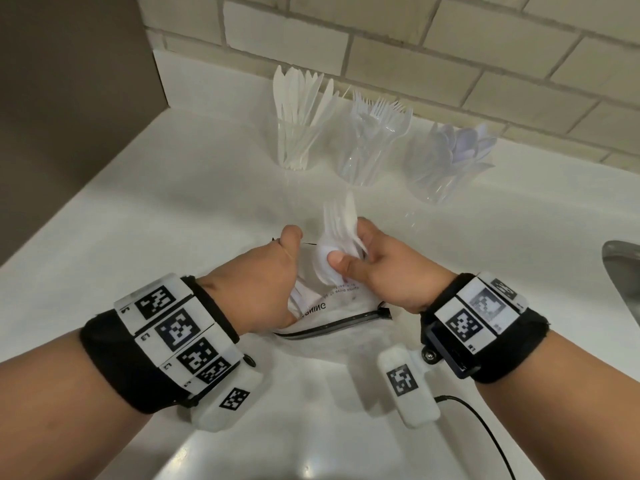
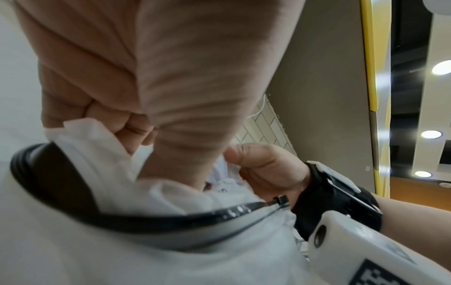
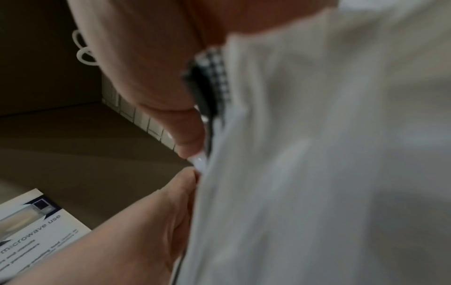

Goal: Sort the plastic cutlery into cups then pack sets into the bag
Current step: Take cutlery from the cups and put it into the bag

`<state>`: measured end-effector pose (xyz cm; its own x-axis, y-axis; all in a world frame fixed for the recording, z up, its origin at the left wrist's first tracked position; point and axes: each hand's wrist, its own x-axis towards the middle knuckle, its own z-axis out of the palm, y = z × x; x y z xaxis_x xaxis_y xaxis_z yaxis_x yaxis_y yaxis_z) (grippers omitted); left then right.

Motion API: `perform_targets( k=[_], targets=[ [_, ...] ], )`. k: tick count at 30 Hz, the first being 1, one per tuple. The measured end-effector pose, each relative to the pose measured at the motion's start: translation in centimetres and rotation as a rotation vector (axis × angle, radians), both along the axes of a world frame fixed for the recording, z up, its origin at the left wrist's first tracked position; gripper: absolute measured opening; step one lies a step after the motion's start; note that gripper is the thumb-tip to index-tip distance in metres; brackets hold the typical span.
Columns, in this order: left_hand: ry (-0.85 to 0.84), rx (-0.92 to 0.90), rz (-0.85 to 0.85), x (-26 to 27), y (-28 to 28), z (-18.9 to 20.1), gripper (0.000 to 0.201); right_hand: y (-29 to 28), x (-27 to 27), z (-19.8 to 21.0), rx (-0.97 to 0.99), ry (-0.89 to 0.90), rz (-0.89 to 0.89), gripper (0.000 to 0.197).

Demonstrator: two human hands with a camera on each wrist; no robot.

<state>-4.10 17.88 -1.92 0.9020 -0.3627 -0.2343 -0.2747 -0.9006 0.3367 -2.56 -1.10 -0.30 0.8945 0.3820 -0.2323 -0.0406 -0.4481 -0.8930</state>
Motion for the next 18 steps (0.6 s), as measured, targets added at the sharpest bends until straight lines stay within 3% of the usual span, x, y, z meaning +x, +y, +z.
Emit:
perform_targets(
  k=[3, 6, 8, 12, 18],
  targets=[
    [0.000, 0.018, 0.000, -0.2, -0.2, 0.1, 0.082, -0.1, 0.0, 0.7, 0.176, -0.053, -0.058, 0.032],
    [0.004, -0.001, 0.017, -0.1, -0.2, 0.4, 0.077, -0.4, -0.3, 1.8, 0.335, -0.043, -0.027, 0.035],
    [0.011, -0.037, 0.027, -0.1, -0.1, 0.7, 0.076, -0.6, -0.1, 2.0, 0.244, -0.072, 0.044, 0.043],
    [0.047, -0.122, 0.062, 0.0, 0.2, 1.2, 0.082, -0.9, 0.2, 1.1, -0.131, -0.093, 0.190, 0.054],
    [0.061, -0.167, 0.054, 0.0, 0.4, 1.7, 0.096, -0.7, 0.3, 1.1, -0.034, -0.010, 0.171, 0.064]
  ],
)
